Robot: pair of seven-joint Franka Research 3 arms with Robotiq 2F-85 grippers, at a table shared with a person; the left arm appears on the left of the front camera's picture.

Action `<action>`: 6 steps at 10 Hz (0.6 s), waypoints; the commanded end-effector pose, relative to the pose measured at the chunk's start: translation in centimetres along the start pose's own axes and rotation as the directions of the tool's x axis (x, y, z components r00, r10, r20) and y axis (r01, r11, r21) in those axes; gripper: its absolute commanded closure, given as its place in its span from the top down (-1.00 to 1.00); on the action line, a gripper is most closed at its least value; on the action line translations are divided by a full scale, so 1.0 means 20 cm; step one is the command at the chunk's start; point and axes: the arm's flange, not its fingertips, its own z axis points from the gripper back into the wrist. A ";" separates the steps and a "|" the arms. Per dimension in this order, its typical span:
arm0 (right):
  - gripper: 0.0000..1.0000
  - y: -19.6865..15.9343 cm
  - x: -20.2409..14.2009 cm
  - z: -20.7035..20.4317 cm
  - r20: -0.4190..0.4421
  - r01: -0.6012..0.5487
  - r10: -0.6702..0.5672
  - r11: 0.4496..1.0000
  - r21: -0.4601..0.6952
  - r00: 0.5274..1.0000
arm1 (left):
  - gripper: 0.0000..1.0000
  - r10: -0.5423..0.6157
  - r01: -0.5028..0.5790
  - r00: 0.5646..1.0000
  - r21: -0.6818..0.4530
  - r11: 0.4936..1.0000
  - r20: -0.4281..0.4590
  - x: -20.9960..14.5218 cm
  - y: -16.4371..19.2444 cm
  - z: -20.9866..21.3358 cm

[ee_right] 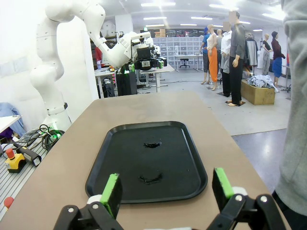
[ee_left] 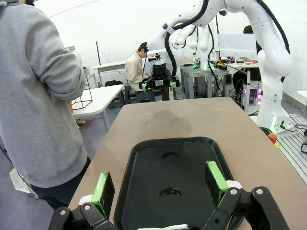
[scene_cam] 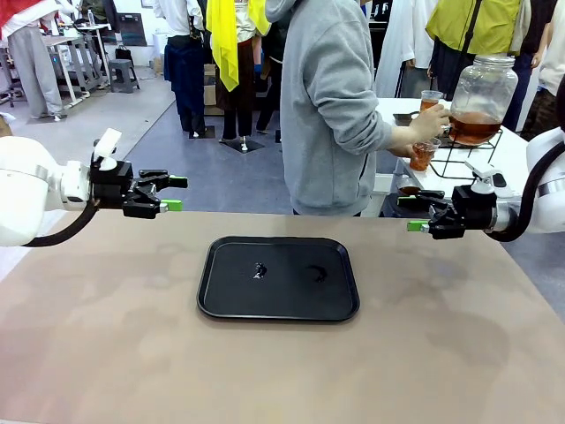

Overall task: Pour the drink into the iced cup.
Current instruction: Open the gripper to release the iced cup you were holding.

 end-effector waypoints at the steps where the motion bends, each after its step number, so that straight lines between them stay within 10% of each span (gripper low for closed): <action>1: 1.00 0.00 0.01 -0.01 -0.007 0.000 0.000 1.000 -0.002 1.000 | 1.00 -0.003 0.003 1.000 -0.004 1.000 -0.009 0.00 0.00 0.00; 6: 1.00 0.00 0.01 -0.01 -0.007 0.000 0.000 1.000 -0.002 1.000 | 1.00 -0.003 0.003 1.000 -0.004 1.000 -0.009 0.00 0.00 0.00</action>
